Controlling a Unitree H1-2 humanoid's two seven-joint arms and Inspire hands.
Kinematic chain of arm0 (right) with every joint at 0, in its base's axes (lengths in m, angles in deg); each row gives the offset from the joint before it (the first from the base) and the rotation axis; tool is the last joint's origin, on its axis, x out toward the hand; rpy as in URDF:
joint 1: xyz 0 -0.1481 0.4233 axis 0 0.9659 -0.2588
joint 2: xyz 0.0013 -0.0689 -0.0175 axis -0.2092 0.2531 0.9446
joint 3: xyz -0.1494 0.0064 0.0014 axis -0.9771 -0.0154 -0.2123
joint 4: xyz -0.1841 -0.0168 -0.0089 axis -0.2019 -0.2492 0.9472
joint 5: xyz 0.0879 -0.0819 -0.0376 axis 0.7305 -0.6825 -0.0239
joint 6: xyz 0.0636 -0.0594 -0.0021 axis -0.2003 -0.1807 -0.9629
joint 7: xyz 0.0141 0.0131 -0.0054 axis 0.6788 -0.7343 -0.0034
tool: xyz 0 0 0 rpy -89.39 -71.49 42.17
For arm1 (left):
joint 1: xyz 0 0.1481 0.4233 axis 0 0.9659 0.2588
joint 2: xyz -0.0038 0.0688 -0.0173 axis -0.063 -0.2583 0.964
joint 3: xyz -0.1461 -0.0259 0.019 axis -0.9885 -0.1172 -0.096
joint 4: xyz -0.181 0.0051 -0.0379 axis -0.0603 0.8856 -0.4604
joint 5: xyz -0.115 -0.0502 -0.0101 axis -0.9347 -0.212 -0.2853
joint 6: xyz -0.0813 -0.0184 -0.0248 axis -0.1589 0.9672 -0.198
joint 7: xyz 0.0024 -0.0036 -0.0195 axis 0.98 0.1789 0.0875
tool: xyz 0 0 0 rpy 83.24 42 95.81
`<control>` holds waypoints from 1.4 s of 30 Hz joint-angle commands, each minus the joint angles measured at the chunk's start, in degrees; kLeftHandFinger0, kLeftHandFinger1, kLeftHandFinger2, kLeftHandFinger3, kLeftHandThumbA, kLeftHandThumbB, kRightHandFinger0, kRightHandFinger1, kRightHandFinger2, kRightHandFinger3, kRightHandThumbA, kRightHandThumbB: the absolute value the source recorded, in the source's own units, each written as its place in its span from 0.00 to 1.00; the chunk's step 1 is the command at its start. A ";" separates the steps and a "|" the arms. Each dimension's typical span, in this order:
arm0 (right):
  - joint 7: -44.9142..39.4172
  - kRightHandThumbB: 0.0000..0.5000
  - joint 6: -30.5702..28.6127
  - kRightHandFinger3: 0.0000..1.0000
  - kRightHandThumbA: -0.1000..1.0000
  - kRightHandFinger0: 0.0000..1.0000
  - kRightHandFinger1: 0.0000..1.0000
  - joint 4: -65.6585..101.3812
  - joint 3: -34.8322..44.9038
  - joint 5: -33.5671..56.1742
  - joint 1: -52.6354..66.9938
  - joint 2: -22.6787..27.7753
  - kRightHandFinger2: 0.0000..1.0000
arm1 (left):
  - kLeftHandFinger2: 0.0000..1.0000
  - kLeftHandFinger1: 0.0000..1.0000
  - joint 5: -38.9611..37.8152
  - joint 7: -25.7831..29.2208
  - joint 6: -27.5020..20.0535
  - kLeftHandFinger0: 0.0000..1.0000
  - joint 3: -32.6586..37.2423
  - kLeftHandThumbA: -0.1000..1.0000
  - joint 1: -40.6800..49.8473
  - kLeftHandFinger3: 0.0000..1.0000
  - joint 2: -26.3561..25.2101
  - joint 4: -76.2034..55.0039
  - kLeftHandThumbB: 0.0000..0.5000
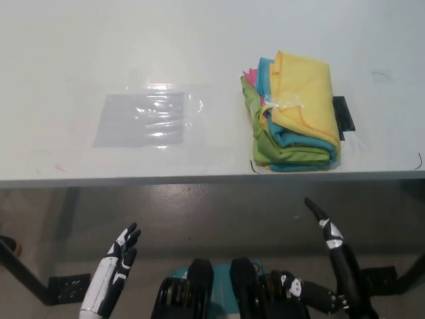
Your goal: A stack of folded microfibre clothes with a single fold is kept infront of the robot. the robot uses its right hand to grab one end of the clothes and pulla it away from the other end to unfold
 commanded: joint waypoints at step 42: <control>6.21 0.63 27.96 1.00 1.00 1.00 1.00 -36.12 2.53 -17.79 -45.11 -2.36 1.00 | 1.00 1.00 1.12 -1.12 -2.21 1.00 0.44 1.00 -1.70 1.00 -1.69 -1.90 0.62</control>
